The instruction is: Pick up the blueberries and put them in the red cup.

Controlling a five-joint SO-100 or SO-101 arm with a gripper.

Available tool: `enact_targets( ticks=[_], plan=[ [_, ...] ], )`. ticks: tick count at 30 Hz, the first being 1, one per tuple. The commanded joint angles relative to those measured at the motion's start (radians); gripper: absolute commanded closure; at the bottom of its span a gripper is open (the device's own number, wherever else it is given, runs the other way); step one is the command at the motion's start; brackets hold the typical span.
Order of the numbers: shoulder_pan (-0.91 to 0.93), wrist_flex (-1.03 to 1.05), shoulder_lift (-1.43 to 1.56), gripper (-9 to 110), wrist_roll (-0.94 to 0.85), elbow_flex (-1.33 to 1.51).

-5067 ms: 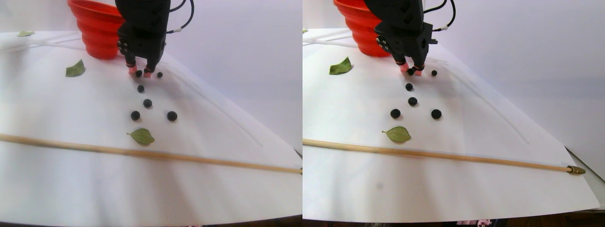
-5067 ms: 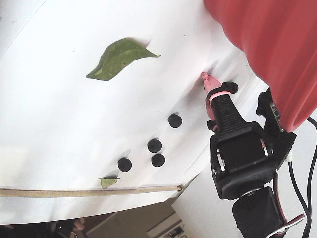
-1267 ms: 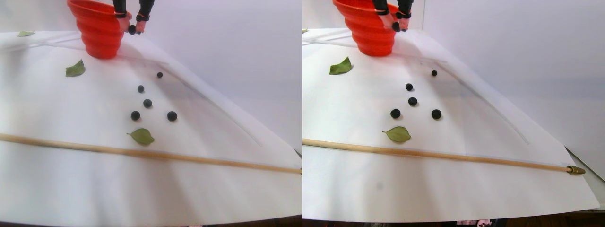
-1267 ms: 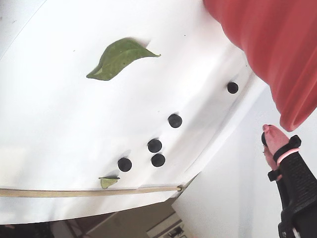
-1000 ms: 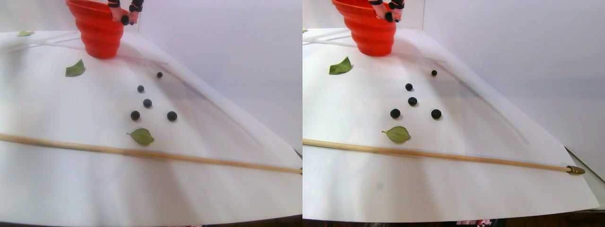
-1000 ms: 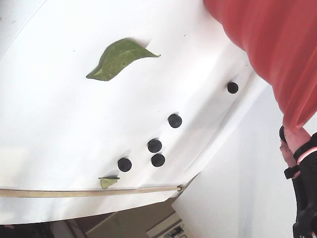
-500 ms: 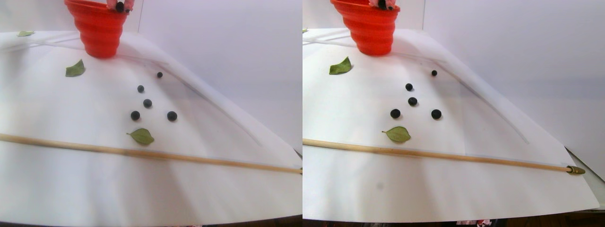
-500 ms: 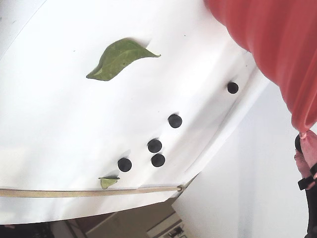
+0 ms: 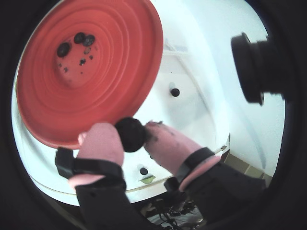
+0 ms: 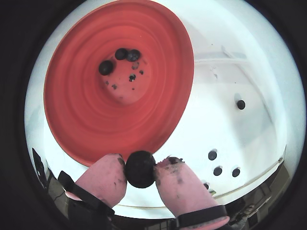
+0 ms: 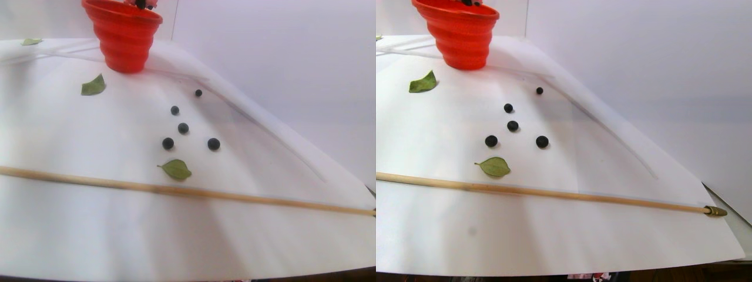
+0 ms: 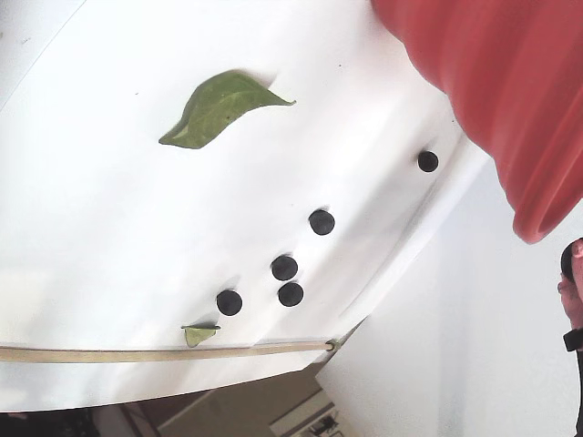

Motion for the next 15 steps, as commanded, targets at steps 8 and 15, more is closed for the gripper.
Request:
enact_targets(
  ticks=[8,15],
  plan=[
    [-0.035,-0.138,0.02,90,0.015,-0.054],
    [-0.015,-0.101,0.049,85,0.003,-0.038]
  ],
)
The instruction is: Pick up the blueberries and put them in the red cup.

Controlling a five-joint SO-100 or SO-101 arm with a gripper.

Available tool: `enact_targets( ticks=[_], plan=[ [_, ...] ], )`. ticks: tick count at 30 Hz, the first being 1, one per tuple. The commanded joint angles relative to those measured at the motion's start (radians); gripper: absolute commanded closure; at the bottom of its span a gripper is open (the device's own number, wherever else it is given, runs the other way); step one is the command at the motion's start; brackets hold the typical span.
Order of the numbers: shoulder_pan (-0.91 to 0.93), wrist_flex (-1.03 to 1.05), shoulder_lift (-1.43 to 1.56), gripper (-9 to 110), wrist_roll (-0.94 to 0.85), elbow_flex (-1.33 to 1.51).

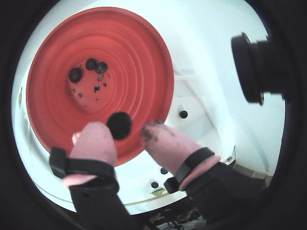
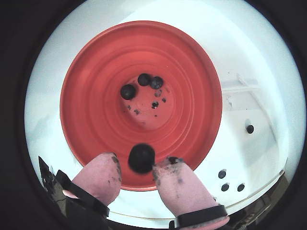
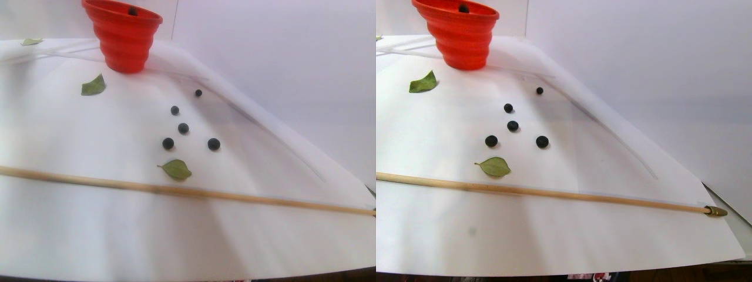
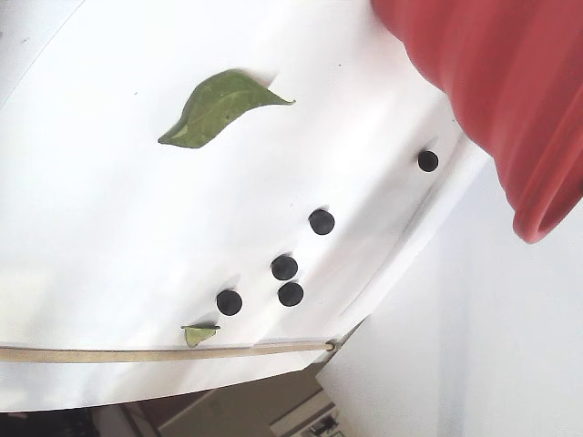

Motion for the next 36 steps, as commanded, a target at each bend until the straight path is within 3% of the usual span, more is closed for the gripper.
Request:
enact_targets(
  ticks=[1,23,36],
  plan=[
    [0.023,0.018,0.054,85,-0.012,-0.038],
    [0.256,0.081,0.124,85,-0.046,0.009],
    [0.399,-0.025,0.031,85,-0.015,0.118]
  ],
)
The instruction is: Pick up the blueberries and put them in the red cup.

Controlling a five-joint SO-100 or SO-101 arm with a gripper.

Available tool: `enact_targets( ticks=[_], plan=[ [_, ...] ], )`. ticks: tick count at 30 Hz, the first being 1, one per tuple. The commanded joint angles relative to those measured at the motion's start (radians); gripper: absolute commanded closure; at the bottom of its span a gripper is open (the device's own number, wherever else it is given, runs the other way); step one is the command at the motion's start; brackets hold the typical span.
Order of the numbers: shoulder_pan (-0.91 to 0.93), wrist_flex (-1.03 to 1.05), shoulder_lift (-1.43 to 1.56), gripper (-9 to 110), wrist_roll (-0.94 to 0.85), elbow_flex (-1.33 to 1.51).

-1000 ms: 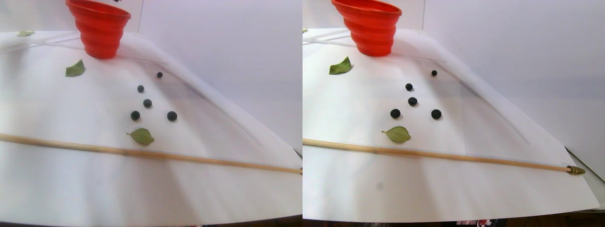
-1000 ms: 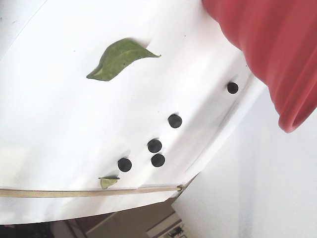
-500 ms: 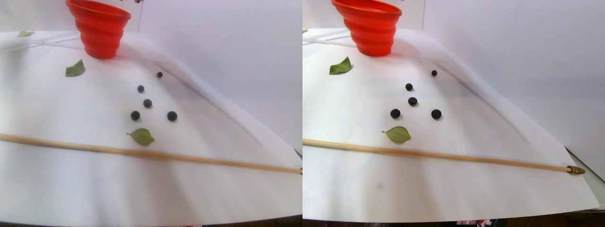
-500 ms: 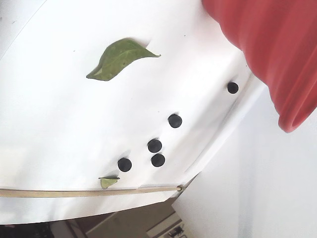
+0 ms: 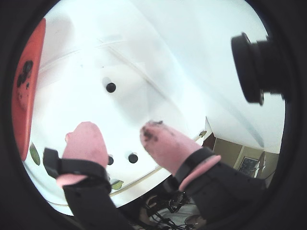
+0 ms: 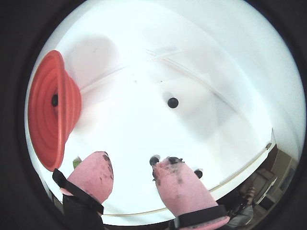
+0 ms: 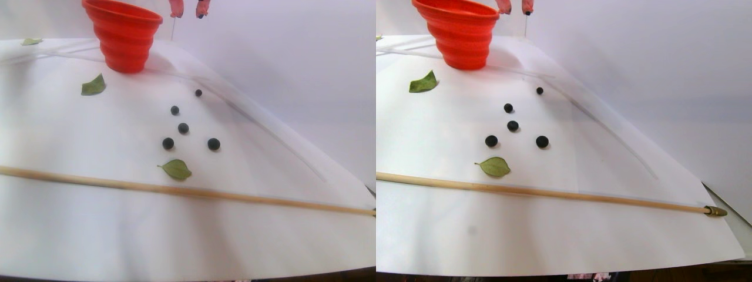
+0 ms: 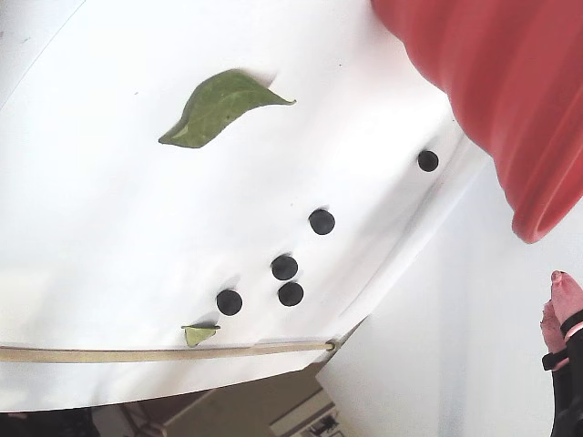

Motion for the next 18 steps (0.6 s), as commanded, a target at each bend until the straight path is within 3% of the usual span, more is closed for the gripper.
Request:
enact_targets(
  ticks=[1,18],
  plan=[
    [0.06,-0.054,-0.017,85,0.014,-0.011],
    [0.126,-0.259,-0.242,85,0.064,0.032]
  ],
)
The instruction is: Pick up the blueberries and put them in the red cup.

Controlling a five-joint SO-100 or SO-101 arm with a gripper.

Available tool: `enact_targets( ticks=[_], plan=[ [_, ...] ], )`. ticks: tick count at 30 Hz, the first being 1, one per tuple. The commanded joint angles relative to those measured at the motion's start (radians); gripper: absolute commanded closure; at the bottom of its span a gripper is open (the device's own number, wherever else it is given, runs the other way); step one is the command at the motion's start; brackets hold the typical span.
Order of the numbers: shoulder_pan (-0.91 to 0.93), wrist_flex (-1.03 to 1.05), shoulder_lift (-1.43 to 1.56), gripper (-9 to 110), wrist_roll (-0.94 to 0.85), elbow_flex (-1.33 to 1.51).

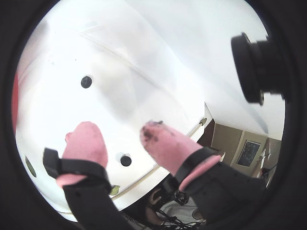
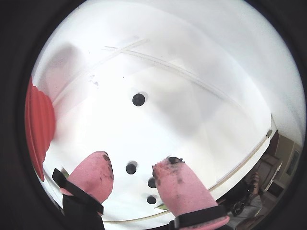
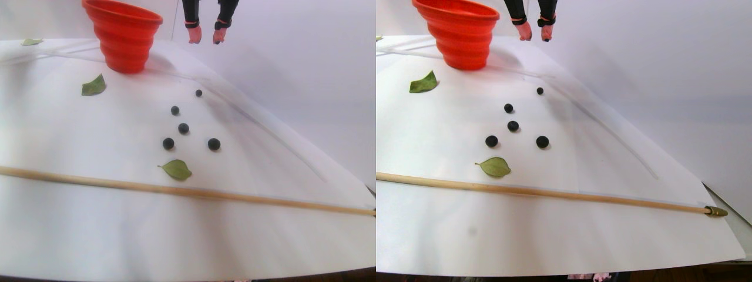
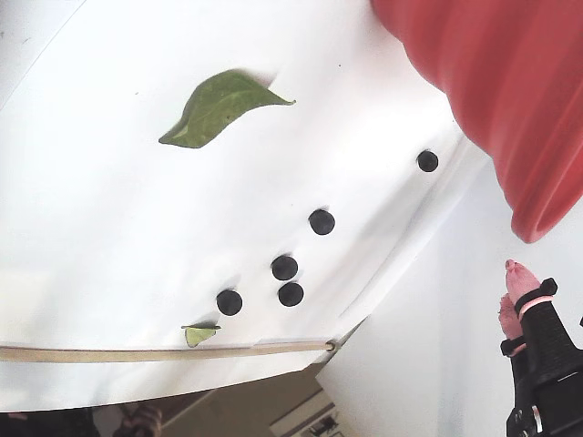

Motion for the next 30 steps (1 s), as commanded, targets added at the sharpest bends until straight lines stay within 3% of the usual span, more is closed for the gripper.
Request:
enact_targets(
  ticks=[1,30],
  plan=[
    [0.043,-0.071,-0.029,85,0.018,-0.003],
    [0.026,-0.318,-0.417,84,0.244,-0.152]
  ],
)
